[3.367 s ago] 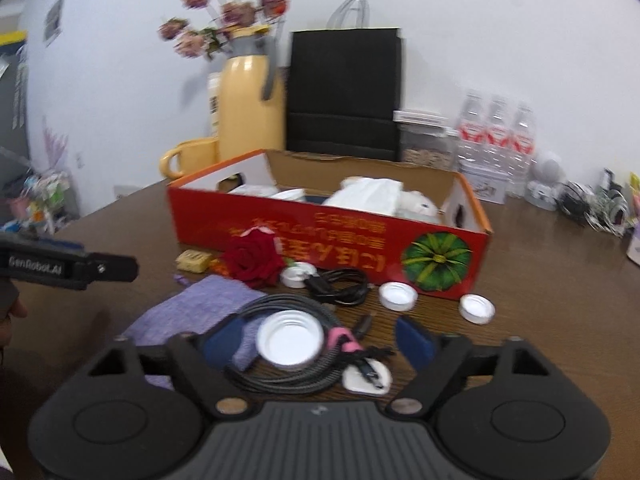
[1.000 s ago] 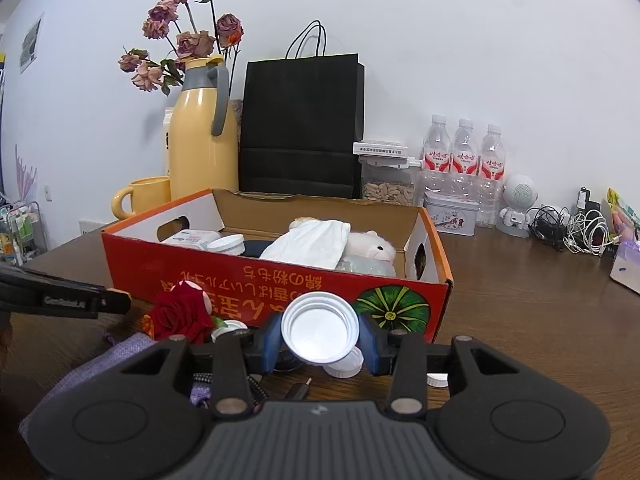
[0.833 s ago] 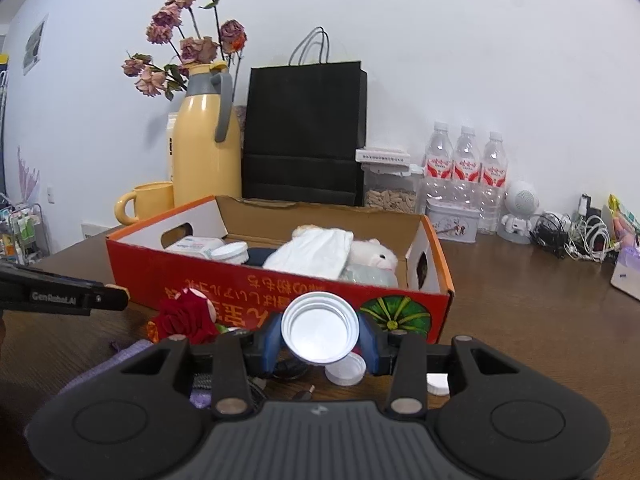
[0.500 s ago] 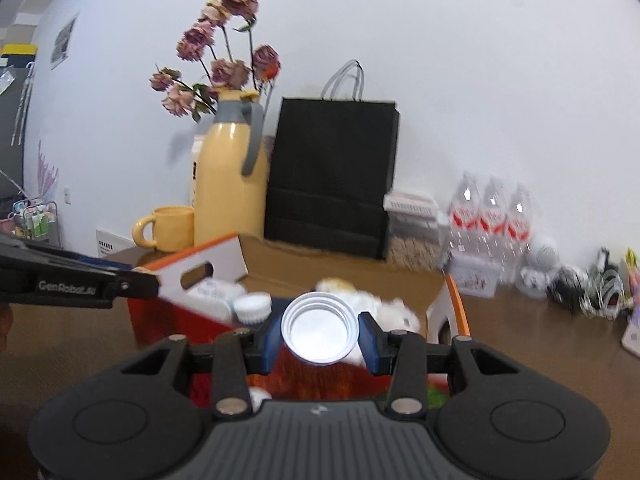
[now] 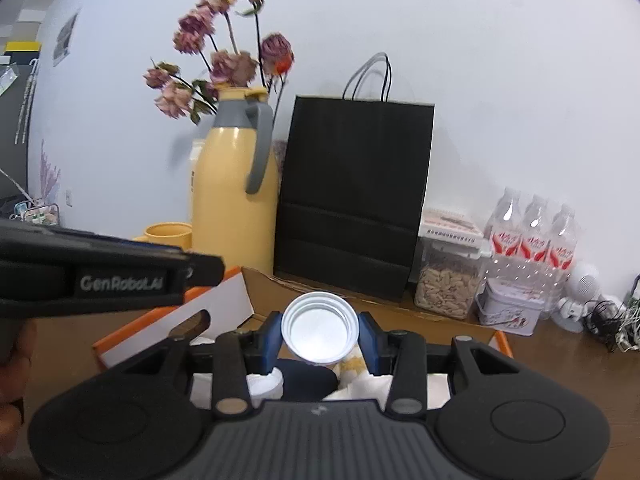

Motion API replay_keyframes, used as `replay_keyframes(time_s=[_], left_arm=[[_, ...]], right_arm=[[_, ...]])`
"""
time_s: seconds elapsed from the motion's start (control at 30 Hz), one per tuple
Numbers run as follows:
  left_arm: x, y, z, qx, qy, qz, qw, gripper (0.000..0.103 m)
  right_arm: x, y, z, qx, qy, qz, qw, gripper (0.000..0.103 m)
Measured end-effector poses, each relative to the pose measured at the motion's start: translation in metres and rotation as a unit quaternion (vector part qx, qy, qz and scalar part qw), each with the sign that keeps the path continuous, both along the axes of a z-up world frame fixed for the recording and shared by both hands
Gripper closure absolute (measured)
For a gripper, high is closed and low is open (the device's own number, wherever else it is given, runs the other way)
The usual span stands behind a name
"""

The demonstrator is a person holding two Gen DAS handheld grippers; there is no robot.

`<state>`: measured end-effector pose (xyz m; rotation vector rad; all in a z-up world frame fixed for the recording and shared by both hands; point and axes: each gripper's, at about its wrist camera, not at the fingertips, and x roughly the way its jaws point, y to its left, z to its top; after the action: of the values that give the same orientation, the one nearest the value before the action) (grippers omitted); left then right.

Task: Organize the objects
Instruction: 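Carry the cap and wooden block into the box and open both tools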

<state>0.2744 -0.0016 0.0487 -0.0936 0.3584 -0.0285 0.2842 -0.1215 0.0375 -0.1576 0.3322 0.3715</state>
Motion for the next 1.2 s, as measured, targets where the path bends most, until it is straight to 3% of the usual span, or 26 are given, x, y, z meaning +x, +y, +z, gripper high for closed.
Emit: replay_keyframes(time_s=[0.27, 0.47, 0.5, 0.53, 0.57, 0.6, 0.63, 0.67, 1.2], left_arm=[[0.045, 0.005, -0.024, -0.005, 0.039, 0.003, 0.9992, 0.072], [0.055, 0.009, -0.034, 0.001, 0.056, -0.001, 0.9985, 0.07], [0.054, 0.009, -0.036, 0.004, 0.056, -0.001, 0.9985, 0.068], [0.053, 0.009, -0.036, 0.006, 0.054, -0.002, 0.9985, 0.055], [0.052, 0.009, -0.036, 0.008, 0.051, -0.001, 0.9987, 0.037], [0.051, 0.009, -0.035, 0.009, 0.047, 0.004, 0.9989, 0.027], [0.05, 0.008, -0.033, 0.011, 0.044, 0.011, 0.9989, 0.007], [0.049, 0.008, -0.033, 0.014, 0.038, 0.018, 0.999, 0.0], [0.046, 0.008, -0.028, 0.011, 0.043, 0.023, 0.9987, 0.0]], right_arm=[[0.034, 0.003, -0.021, 0.009, 0.029, -0.006, 1.0, 0.064], [0.043, 0.001, -0.027, 0.002, 0.048, -0.017, 0.999, 0.064], [0.043, 0.001, -0.027, 0.001, 0.051, -0.022, 0.998, 0.06], [0.043, 0.0, -0.027, -0.001, 0.055, -0.025, 0.998, 0.053], [0.043, -0.001, -0.027, -0.002, 0.059, -0.029, 0.998, 0.033], [0.043, -0.002, -0.027, 0.0, 0.061, -0.035, 0.998, 0.013], [0.044, -0.004, -0.028, 0.001, 0.062, -0.039, 0.997, 0.006], [0.044, -0.005, -0.028, 0.003, 0.065, -0.042, 0.997, 0.001], [0.047, -0.014, -0.026, 0.011, 0.072, -0.059, 0.996, 0.0]])
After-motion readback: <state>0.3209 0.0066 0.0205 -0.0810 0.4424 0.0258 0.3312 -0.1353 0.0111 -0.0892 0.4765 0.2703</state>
